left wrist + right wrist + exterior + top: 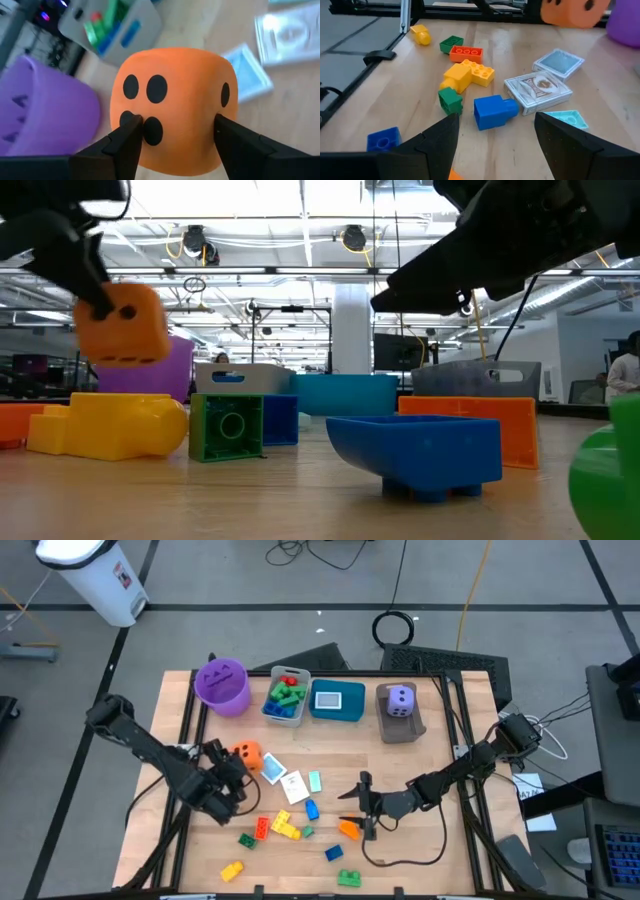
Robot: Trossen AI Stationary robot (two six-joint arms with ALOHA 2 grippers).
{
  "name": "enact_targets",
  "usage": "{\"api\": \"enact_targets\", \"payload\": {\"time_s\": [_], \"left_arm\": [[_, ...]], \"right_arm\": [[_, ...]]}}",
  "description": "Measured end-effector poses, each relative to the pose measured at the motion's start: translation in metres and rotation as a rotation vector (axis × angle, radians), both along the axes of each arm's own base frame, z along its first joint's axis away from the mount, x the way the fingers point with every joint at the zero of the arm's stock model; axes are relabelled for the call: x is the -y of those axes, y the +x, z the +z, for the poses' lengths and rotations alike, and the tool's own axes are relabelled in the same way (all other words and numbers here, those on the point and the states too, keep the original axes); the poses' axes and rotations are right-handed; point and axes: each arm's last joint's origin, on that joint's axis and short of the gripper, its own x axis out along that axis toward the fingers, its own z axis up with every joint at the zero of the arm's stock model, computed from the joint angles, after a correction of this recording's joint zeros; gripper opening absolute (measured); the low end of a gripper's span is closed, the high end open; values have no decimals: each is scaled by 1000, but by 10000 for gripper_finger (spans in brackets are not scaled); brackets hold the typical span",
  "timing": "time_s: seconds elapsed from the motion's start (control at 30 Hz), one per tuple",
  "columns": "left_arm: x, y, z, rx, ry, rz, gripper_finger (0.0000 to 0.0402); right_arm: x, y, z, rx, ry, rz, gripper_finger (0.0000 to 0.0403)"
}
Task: Pick & Place Toys
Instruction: Put the orange die into the black bin
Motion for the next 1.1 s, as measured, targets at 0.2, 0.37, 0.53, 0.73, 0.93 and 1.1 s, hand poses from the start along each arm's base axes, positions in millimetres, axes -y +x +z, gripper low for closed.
{"api": "enact_targets", "payload": {"time_s": [0.2,0.37,0.53,0.73,0.93,1.1], "left_arm": [[-8,15,21,178,65,-38,215],[-26,32,35,260,56,-59,182],[-43,57,44,316,-33,-125,174],[-57,97,47,430,-150,-310,173],[-73,137,32,517,-221,-445,173],[-85,171,6,585,-274,-538,173]], "right_arm": [[3,-1,0,-5,-116,-62,251],[9,-4,10,6,-193,-105,251],[15,-7,28,53,-208,-107,251],[21,-18,52,83,-250,-96,251],[27,-43,77,67,-249,-142,251],[30,-61,93,74,-220,-140,251]]}}
